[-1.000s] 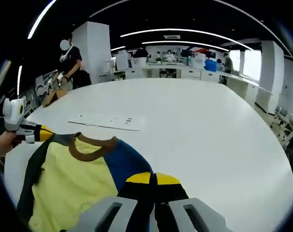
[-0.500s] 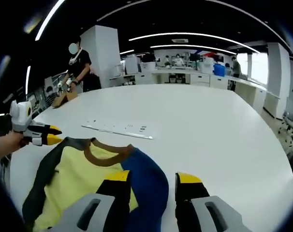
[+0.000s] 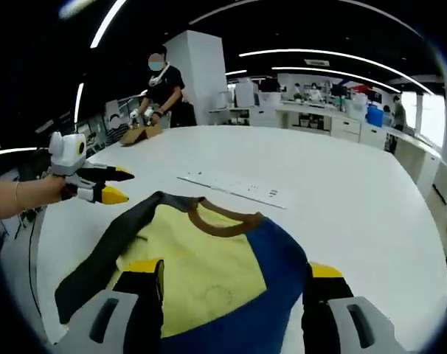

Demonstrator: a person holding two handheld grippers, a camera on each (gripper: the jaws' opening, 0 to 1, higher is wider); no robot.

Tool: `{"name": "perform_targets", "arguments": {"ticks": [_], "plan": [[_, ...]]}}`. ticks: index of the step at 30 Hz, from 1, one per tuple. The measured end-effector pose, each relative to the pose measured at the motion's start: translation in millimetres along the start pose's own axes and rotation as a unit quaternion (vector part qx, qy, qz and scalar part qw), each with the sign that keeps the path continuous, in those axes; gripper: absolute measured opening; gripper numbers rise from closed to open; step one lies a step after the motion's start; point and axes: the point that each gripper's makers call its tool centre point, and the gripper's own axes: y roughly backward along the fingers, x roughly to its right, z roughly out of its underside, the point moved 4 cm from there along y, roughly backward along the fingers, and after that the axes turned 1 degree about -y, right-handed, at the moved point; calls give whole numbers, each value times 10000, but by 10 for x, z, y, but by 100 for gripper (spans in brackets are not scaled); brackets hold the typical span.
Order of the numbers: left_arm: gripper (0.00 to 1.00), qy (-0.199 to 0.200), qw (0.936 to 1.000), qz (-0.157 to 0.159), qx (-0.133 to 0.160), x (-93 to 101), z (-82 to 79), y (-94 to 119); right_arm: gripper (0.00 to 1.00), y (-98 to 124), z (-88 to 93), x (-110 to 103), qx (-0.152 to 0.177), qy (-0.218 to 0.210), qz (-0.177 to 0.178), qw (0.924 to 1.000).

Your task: Fold the garment on the visible template until the final outline fits inside the template.

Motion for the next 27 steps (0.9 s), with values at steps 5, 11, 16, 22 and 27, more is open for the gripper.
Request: {"name": "perform_targets", "arguments": {"ticks": [5, 11, 16, 22, 27], "plan": [[60, -122, 9998, 150, -39, 163, 91, 177, 80, 142, 105, -170, -127, 310, -170, 9993], [61, -166, 9995, 281, -13, 351, 180, 380, 80, 343, 250, -322, -221, 373, -297, 9986], [60, -235, 9990, 370, -54, 471, 244, 554, 80, 523, 327, -483, -154, 326, -442, 9984], [55, -188, 9995, 250, 42, 589, 257, 817, 77, 709, 482, -641, -110, 289, -402, 9987], [52, -163, 9994, 302, 55, 760, 366, 981, 73, 871, 646, -794, 9, 0, -454, 9990]]}}
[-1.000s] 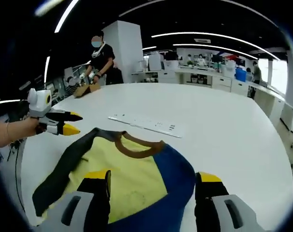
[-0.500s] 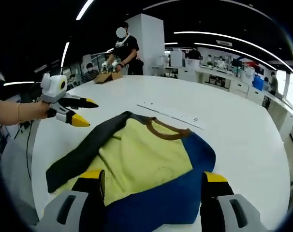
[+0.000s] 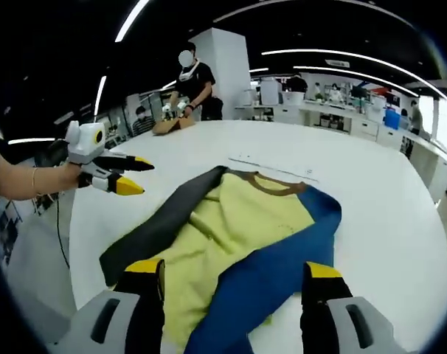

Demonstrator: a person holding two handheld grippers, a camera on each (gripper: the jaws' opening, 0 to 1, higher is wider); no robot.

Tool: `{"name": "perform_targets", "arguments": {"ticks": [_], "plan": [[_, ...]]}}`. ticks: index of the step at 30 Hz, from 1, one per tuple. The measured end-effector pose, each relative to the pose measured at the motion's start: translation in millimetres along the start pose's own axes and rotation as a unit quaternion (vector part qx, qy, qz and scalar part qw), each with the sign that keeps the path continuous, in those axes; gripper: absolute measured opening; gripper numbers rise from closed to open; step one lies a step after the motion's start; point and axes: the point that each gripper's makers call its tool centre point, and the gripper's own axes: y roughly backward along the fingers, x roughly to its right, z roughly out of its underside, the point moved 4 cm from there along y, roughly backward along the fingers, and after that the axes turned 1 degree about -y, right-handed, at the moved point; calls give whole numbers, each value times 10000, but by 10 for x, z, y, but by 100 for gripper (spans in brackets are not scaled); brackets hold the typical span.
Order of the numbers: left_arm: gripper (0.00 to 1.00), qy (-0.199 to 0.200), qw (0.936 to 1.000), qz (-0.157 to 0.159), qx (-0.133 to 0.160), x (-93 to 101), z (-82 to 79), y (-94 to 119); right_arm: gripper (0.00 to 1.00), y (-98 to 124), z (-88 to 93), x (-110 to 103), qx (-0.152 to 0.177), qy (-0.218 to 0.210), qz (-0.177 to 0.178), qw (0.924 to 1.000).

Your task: Fold the garment on the visible template until the final outline fits inside the template.

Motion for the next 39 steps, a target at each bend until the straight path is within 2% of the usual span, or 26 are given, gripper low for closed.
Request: {"name": "perform_targets", "arguments": {"ticks": [3, 10, 16, 26, 30, 33, 37, 39], "plan": [[50, -4, 10000, 15, -81, 65, 103, 55, 69, 90, 129, -99, 32, 50, 69, 10000], [48, 188, 9998, -55, -47, 271, 269, 271, 65, 243, 367, -285, 104, -119, 63, 9999], [43, 223, 9997, -125, -64, 489, 373, 447, 57, 347, 514, -354, 155, -263, 188, 9994], [37, 234, 9990, -259, -272, 759, 594, 608, 50, 395, 782, -458, -93, -329, 318, 9989], [36, 371, 9979, -320, -425, 825, 722, 634, 42, 406, 898, -469, -236, -202, 440, 9985], [35, 621, 9958, -414, -521, 897, 828, 671, 37, 416, 957, -474, -297, -207, 482, 9982], [35, 533, 9938, -686, -690, 946, 938, 687, 31, 440, 1021, -469, -348, -105, 601, 9975], [35, 564, 9937, -689, -682, 975, 956, 685, 27, 447, 1043, -473, -402, 49, 642, 9971]]}}
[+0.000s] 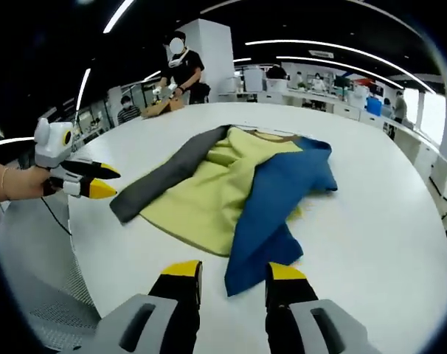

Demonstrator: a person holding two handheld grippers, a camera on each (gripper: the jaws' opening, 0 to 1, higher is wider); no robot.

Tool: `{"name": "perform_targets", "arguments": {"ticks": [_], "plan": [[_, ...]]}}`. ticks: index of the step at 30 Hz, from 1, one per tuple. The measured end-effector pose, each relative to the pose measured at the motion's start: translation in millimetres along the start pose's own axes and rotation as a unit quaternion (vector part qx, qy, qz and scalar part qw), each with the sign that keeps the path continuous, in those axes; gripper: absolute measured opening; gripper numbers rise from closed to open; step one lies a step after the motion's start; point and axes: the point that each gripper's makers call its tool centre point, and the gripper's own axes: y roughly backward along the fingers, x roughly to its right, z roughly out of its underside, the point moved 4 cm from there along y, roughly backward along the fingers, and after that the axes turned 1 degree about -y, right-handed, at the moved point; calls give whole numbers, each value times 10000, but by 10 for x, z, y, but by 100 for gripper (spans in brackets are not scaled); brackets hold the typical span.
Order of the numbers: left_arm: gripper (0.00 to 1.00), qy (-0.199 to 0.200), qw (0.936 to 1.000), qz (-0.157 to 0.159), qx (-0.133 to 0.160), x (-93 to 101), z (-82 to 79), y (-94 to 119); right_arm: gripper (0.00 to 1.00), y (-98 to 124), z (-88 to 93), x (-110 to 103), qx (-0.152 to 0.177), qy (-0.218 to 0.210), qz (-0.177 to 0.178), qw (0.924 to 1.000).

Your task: Fold the garment on the visible template until the final outline fits inside the template.

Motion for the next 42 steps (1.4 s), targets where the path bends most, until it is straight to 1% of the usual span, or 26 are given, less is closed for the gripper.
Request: {"name": "perform_targets", "arguments": {"ticks": [3, 7, 9, 11, 12, 14, 15, 17, 21, 23, 28, 31, 32, 33, 36, 40, 42], "plan": [[33, -10, 9999, -64, -118, 33, 74, -3, 24, -8, 15, -17, 13, 119, 1, 9999], [29, 18, 9997, -117, -217, 45, 150, 5, 22, -26, 53, -16, -42, 337, 100, 9994], [26, 4, 9995, -147, -271, 42, 180, 11, 20, -29, 59, -12, -38, 354, 120, 9993], [24, 92, 9993, -152, -333, 43, 211, 14, 18, -35, 65, -1, -35, 344, 143, 9993], [22, 143, 9987, -231, -441, 27, 240, 31, 18, -41, 72, 4, -35, 328, 155, 9993], [19, 160, 9986, -232, -443, 23, 245, 37, 18, -49, 81, 6, -40, 308, 167, 9994], [18, 282, 9985, -249, -399, 20, 249, 51, 17, -52, 87, 8, -39, 320, 197, 9993], [18, 385, 9980, -219, -446, 35, 277, 54, 16, -52, 86, 1, -28, 335, 221, 9992], [18, 430, 9973, -202, -563, 62, 344, 40, 12, -69, 89, 2, -32, 368, 245, 9990], [17, 489, 9974, -184, -502, 73, 336, 33, 11, -76, 91, 2, -60, 434, 258, 9987], [15, 534, 9971, -208, -502, 78, 331, 25, 6, -88, 102, 18, -85, 460, 276, 9985], [9, 611, 9965, -282, -504, 53, 332, 18, 2, -94, 111, 29, -117, 476, 304, 9983], [6, 638, 9964, -259, -493, 60, 333, 13, 0, -93, 111, 34, -129, 474, 321, 9983], [3, 662, 9964, -245, -475, 62, 333, 12, 0, -91, 108, 40, -123, 473, 340, 9982], [0, 669, 9965, -233, -454, 44, 327, 6, 0, -80, 95, 60, -109, 486, 387, 9980], [0, 789, 9956, -228, -445, 28, 303, 30, 0, -59, 84, 85, -122, 486, 401, 9979], [0, 807, 9957, -222, -393, 24, 268, 57, 0, -27, 51, 95, -95, 436, 390, 9982]]}}
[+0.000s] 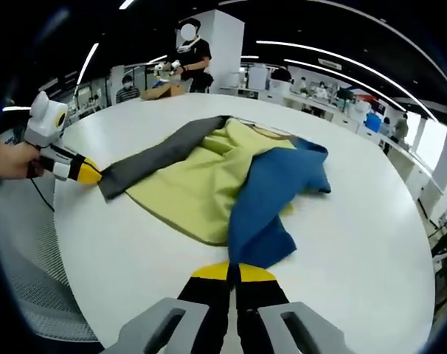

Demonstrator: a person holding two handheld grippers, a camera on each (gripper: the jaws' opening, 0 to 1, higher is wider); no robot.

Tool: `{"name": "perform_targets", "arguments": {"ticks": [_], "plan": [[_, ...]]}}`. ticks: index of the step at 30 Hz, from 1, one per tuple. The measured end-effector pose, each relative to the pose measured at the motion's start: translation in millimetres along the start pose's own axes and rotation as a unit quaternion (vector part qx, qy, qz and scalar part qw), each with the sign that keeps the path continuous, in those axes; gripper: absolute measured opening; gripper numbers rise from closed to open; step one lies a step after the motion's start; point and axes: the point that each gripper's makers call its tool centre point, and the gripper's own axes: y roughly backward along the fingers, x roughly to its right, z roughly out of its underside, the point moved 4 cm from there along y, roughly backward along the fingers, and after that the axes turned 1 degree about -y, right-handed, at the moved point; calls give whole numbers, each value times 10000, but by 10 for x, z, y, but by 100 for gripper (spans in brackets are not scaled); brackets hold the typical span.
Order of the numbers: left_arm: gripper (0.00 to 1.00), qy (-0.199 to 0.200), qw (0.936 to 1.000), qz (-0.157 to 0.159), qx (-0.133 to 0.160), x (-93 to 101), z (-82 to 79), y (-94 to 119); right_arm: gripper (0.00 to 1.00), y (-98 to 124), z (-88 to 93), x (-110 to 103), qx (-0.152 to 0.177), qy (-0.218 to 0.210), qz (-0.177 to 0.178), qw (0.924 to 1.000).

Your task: Fold the garment on the visible template until the final outline fits inside the template.

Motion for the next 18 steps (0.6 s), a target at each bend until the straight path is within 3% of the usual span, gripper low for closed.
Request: {"name": "perform_targets", "arguments": {"ticks": [5, 11, 18], "plan": [[0, -78, 9998, 21, 181, -30, -135, 132, 0, 107, -107, 56, 104, 92, 70, 9999], [0, -305, 9989, -28, 359, -104, -317, 264, 0, 230, -175, 239, 65, -134, 271, 9995], [0, -416, 9971, -377, 522, -424, -489, 393, 0, 398, -281, 531, 144, -163, 623, 9978]]}}
